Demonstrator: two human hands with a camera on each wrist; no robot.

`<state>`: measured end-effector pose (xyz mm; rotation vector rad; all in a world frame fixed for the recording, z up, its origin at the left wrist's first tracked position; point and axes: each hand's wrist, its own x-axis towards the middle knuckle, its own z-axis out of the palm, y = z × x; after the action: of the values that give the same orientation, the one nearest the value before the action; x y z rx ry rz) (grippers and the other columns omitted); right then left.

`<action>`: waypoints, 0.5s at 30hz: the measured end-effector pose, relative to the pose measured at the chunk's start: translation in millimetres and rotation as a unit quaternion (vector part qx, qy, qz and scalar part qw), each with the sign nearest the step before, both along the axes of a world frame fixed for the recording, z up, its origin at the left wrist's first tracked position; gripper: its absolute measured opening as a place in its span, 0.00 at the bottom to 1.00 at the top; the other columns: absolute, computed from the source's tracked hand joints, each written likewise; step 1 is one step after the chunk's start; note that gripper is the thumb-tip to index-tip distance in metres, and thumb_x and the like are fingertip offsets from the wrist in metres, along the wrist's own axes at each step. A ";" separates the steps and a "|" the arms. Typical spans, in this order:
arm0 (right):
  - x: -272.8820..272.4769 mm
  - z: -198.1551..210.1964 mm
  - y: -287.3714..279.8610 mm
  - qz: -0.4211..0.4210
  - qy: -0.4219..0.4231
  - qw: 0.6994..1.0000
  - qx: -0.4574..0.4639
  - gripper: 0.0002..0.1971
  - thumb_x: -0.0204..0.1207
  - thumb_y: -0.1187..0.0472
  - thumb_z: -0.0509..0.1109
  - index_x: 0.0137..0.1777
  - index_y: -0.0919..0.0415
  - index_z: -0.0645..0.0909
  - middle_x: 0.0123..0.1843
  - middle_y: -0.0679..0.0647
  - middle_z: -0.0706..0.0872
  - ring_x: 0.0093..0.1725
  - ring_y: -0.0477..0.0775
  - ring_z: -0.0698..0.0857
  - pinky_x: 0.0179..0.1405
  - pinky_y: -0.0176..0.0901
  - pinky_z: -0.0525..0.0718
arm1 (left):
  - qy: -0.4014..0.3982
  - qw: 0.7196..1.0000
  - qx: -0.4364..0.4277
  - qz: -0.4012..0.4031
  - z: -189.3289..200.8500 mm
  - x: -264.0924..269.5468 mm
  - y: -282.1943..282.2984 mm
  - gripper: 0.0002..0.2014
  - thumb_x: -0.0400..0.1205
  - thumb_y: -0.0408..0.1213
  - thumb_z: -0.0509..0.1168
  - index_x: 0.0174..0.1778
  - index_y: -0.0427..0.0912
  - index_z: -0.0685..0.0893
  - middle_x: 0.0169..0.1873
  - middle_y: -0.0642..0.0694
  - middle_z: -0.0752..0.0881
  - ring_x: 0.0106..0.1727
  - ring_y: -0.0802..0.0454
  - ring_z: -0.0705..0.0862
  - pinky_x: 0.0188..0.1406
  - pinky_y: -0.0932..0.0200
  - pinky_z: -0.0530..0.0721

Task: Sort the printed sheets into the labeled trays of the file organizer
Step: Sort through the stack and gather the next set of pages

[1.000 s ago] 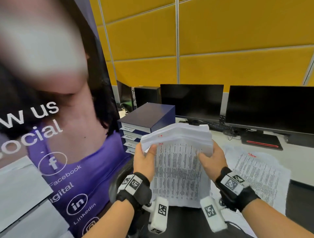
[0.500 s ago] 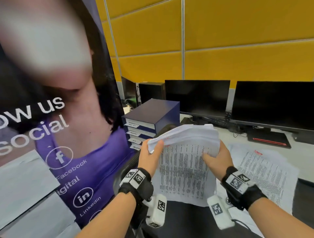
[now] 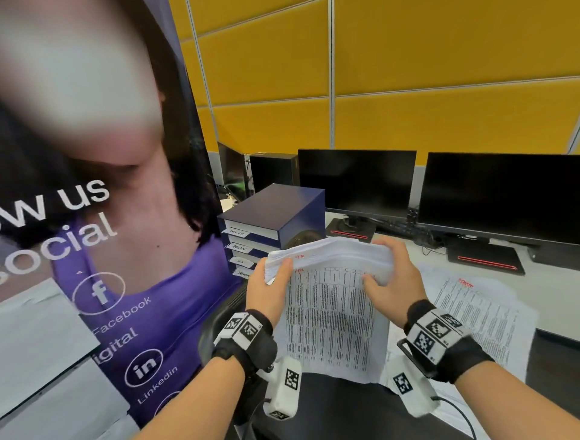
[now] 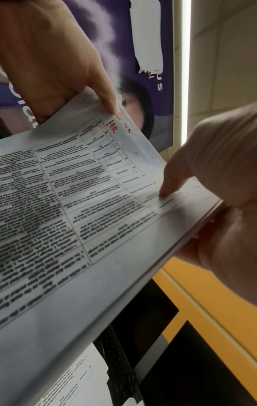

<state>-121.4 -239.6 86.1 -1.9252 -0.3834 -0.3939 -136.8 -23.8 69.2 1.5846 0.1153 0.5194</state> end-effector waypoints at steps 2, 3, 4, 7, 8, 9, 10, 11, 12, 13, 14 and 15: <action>-3.1 3.5 -2.3 0.006 0.023 0.999 0.034 0.28 0.71 0.72 0.70 0.60 0.41 0.66 0.48 0.54 0.83 0.37 0.52 0.88 0.29 0.43 0.89 | 0.003 1.000 0.002 -0.005 -0.5 -0.2 0.0 0.09 0.81 0.43 0.66 0.56 0.47 0.82 0.50 0.47 0.88 0.51 0.51 0.88 0.50 0.55 0.86; -4.2 4.4 -3.3 0.011 0.029 0.998 0.052 0.29 0.71 0.73 0.70 0.61 0.41 0.66 0.47 0.54 0.83 0.36 0.51 0.88 0.29 0.43 0.89 | 0.004 1.000 -0.003 -0.006 0.1 -0.2 0.1 0.08 0.81 0.43 0.66 0.55 0.48 0.82 0.50 0.47 0.88 0.51 0.51 0.88 0.51 0.54 0.86; -5.3 4.7 -3.6 0.019 0.033 0.997 0.072 0.30 0.71 0.74 0.70 0.63 0.42 0.65 0.48 0.52 0.82 0.35 0.47 0.88 0.28 0.39 0.88 | 0.003 1.000 -0.011 -0.005 0.5 0.1 0.6 0.08 0.81 0.43 0.67 0.54 0.50 0.82 0.50 0.47 0.88 0.51 0.51 0.88 0.51 0.54 0.86; -6.8 -2.9 -5.1 0.034 0.073 0.988 0.131 0.32 0.71 0.74 0.71 0.68 0.45 0.65 0.50 0.46 0.81 0.38 0.37 0.87 0.29 0.27 0.84 | -0.002 0.999 -0.035 -0.005 2.6 -0.3 2.3 0.07 0.81 0.42 0.67 0.54 0.49 0.82 0.49 0.49 0.89 0.50 0.52 0.88 0.46 0.59 0.85; -6.8 -6.7 -4.6 0.035 0.097 0.985 0.141 0.29 0.71 0.72 0.72 0.66 0.47 0.68 0.51 0.48 0.83 0.42 0.40 0.87 0.30 0.27 0.84 | -0.001 0.999 -0.041 -0.008 2.7 -0.7 2.5 0.06 0.81 0.42 0.67 0.53 0.50 0.82 0.48 0.49 0.89 0.49 0.53 0.88 0.44 0.60 0.84; -6.5 -9.9 -3.6 0.035 0.118 0.982 0.141 0.25 0.72 0.71 0.72 0.63 0.49 0.71 0.52 0.51 0.85 0.44 0.43 0.88 0.31 0.28 0.84 | 0.002 0.999 -0.043 -0.011 3.6 -1.8 2.0 0.05 0.81 0.42 0.67 0.52 0.50 0.83 0.48 0.48 0.89 0.48 0.53 0.89 0.43 0.60 0.85; -7.3 -11.5 -2.1 0.034 0.132 0.981 0.139 0.20 0.73 0.71 0.72 0.59 0.50 0.74 0.52 0.54 0.87 0.45 0.44 0.87 0.31 0.27 0.83 | 0.003 0.999 -0.042 -0.011 4.0 -2.7 1.4 0.05 0.81 0.43 0.67 0.51 0.51 0.83 0.48 0.48 0.89 0.49 0.52 0.89 0.44 0.59 0.86; -6.6 -13.2 -0.8 0.034 0.140 0.980 0.137 0.17 0.74 0.71 0.71 0.57 0.51 0.76 0.51 0.54 0.87 0.44 0.42 0.87 0.29 0.26 0.82 | 0.002 0.999 -0.042 -0.009 4.7 -3.8 0.6 0.05 0.80 0.43 0.67 0.50 0.51 0.83 0.48 0.47 0.90 0.49 0.51 0.89 0.47 0.55 0.87; -7.0 -12.4 0.7 0.034 0.143 0.979 0.140 0.16 0.74 0.71 0.70 0.57 0.52 0.76 0.49 0.53 0.87 0.42 0.41 0.86 0.27 0.24 0.81 | 0.000 0.999 -0.044 -0.008 5.6 -4.3 -0.4 0.06 0.80 0.44 0.68 0.51 0.51 0.83 0.49 0.46 0.90 0.50 0.49 0.89 0.50 0.51 0.88; -6.8 -11.5 1.1 0.034 0.140 0.979 0.146 0.16 0.75 0.71 0.69 0.58 0.52 0.76 0.47 0.50 0.87 0.42 0.40 0.85 0.26 0.23 0.80 | -0.002 0.999 -0.047 -0.006 6.4 -5.1 -1.3 0.06 0.80 0.45 0.68 0.51 0.51 0.83 0.49 0.46 0.90 0.50 0.49 0.89 0.51 0.49 0.88; -7.8 -9.7 1.2 0.033 0.133 0.979 0.153 0.17 0.75 0.72 0.69 0.58 0.52 0.76 0.46 0.48 0.86 0.42 0.39 0.85 0.25 0.23 0.80 | -0.009 0.999 -0.048 -0.004 6.8 -5.6 -2.0 0.07 0.79 0.45 0.68 0.51 0.51 0.83 0.48 0.46 0.90 0.50 0.49 0.89 0.51 0.49 0.88; -8.1 -9.1 1.1 0.030 0.126 0.979 0.159 0.17 0.75 0.72 0.69 0.59 0.52 0.76 0.46 0.47 0.86 0.42 0.39 0.85 0.26 0.23 0.80 | -0.016 0.999 -0.048 -0.003 7.0 -7.2 -3.1 0.07 0.79 0.46 0.68 0.51 0.51 0.83 0.48 0.47 0.90 0.49 0.50 0.89 0.49 0.51 0.88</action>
<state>-129.6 -238.6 77.0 -1.6209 -0.1963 -0.1558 -144.0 -26.8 76.2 1.4814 0.1105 0.5271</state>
